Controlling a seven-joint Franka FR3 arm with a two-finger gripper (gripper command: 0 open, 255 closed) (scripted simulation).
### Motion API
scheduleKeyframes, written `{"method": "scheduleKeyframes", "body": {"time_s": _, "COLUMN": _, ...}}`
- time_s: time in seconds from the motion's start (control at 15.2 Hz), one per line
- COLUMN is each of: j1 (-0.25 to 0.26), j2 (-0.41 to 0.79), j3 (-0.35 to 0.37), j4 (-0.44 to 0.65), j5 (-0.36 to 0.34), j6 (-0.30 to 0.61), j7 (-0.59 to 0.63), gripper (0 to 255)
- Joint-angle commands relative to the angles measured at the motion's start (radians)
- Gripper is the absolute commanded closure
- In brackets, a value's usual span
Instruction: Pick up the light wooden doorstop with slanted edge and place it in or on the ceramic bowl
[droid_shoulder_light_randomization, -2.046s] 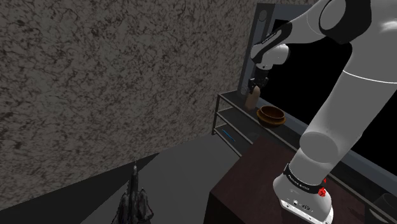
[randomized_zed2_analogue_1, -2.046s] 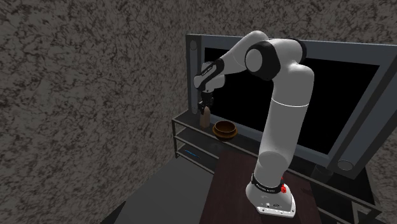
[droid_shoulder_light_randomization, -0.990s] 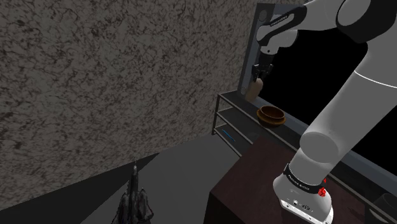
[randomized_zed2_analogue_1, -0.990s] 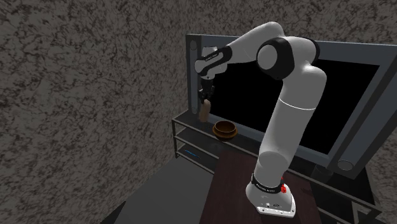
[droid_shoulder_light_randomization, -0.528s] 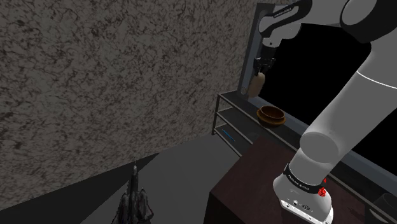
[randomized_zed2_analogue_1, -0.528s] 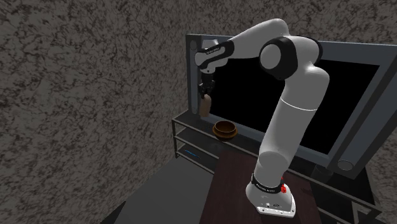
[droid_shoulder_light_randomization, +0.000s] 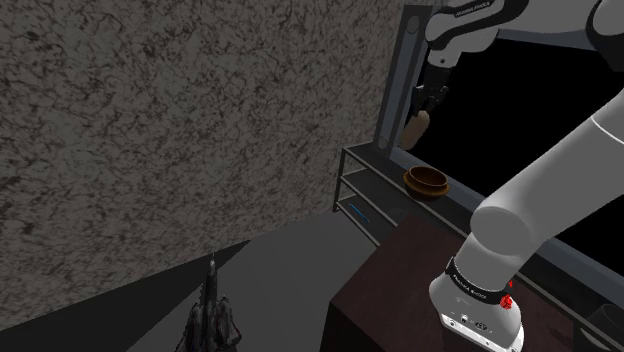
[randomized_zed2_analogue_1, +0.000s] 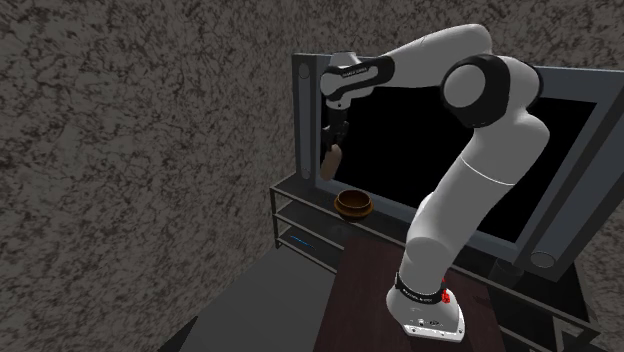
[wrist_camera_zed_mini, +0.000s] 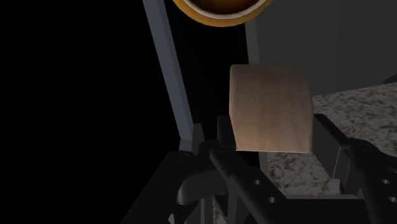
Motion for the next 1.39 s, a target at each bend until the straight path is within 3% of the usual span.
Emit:
{"method": "scheduleKeyframes", "body": {"time_s": 0.0, "j1": -0.017, "j2": -0.082, "j3": 0.009, "j4": -0.055, "j5": -0.037, "j6": -0.021, "j7": 0.01, "gripper": 255}}
{"method": "scheduleKeyframes", "body": {"time_s": 0.46, "j1": -0.102, "j2": -0.362, "j3": 0.046, "j4": -0.202, "j5": -0.13, "j6": -0.144, "j7": 0.013, "gripper": 255}}
{"method": "scheduleKeyframes", "body": {"time_s": 1.32, "j1": -0.113, "j2": -0.344, "j3": 0.007, "j4": -0.362, "j5": -0.158, "j6": 0.033, "j7": 0.015, "gripper": 255}}
